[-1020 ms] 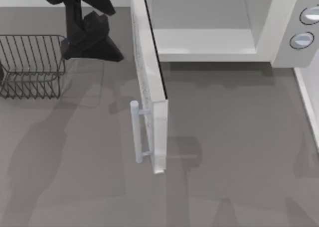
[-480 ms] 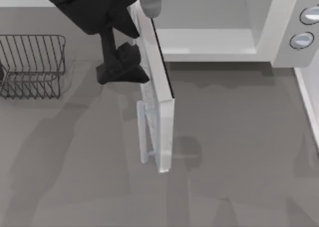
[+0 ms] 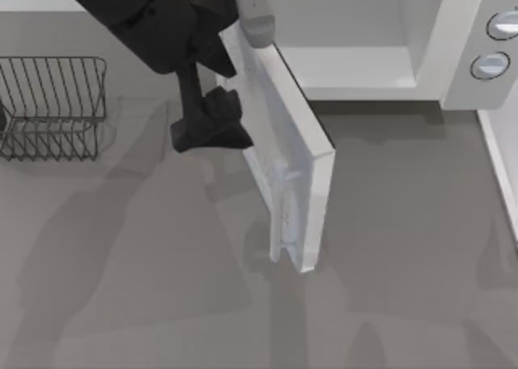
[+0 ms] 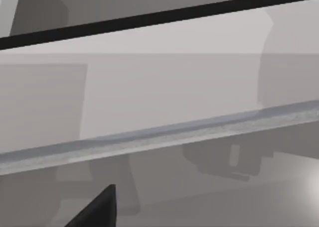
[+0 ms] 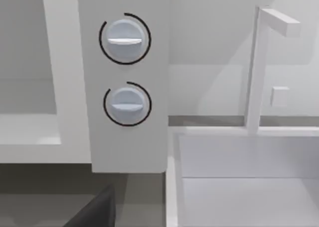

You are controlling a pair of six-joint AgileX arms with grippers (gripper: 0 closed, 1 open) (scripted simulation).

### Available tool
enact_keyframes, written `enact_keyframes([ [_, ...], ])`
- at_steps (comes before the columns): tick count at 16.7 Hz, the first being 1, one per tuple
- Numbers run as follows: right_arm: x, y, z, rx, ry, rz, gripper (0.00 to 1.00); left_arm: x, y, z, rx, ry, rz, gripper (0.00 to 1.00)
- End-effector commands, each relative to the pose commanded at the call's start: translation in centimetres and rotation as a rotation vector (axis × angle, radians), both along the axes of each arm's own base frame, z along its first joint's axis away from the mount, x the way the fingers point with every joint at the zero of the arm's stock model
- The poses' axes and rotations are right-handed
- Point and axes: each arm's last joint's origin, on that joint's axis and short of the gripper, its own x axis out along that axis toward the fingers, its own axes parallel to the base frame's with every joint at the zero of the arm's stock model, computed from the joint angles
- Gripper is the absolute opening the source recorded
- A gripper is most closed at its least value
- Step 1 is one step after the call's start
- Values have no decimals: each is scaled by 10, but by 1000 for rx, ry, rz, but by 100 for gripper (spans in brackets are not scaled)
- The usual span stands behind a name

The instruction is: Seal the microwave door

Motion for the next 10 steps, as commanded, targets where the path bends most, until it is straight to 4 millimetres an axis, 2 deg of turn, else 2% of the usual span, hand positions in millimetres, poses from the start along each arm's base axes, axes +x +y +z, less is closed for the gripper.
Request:
enact_keyframes([
  [10,0,0,0,0,0,0,100,0,0,0,0,0,0,17],
])
